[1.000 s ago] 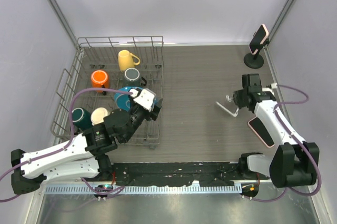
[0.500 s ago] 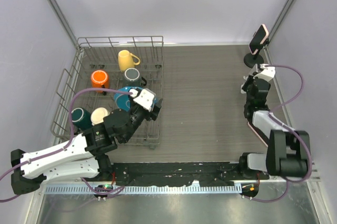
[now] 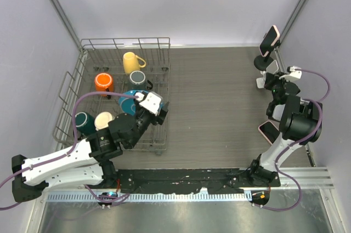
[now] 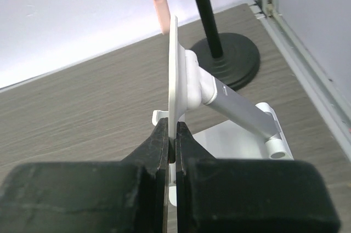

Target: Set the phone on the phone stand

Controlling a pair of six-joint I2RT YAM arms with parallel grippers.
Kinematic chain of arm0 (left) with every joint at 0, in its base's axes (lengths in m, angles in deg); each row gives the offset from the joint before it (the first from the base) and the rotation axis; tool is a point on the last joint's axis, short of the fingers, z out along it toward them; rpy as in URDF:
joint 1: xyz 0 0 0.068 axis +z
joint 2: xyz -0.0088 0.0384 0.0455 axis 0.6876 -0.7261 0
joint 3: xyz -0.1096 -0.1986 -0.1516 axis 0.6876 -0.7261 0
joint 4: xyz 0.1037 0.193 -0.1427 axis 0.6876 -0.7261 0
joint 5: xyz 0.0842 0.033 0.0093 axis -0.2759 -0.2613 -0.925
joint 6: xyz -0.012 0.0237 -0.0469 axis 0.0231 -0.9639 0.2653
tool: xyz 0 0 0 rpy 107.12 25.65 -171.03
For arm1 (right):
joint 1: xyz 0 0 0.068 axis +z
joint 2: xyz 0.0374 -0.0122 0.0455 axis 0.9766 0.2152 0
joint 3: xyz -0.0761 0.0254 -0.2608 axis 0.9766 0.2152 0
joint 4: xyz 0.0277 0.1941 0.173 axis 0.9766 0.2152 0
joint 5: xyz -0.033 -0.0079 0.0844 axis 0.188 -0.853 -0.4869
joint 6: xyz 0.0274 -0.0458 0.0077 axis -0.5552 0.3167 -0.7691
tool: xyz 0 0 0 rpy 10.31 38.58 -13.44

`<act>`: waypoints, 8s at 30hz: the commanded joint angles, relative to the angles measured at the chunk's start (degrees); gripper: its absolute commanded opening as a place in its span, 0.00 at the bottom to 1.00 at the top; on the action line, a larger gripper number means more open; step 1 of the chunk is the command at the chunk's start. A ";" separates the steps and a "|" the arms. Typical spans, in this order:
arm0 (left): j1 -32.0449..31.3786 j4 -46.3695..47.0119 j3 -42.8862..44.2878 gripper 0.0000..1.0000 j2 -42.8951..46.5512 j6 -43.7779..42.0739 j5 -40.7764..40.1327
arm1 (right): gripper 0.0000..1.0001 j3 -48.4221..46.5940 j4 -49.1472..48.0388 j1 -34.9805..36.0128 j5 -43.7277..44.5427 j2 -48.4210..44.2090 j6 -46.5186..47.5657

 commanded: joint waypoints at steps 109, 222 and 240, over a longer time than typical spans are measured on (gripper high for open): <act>-0.17 1.40 1.07 1.00 1.37 1.97 1.81 | 0.97 0.75 95.30 -1.85 32.51 -27.19 -31.83; -0.17 1.40 1.15 1.00 2.42 0.65 0.93 | 0.94 -28.97 105.41 58.91 21.70 6.38 -6.41; -0.17 1.49 1.07 1.00 1.89 0.74 0.93 | 0.00 -28.70 103.83 61.29 37.69 3.58 -23.38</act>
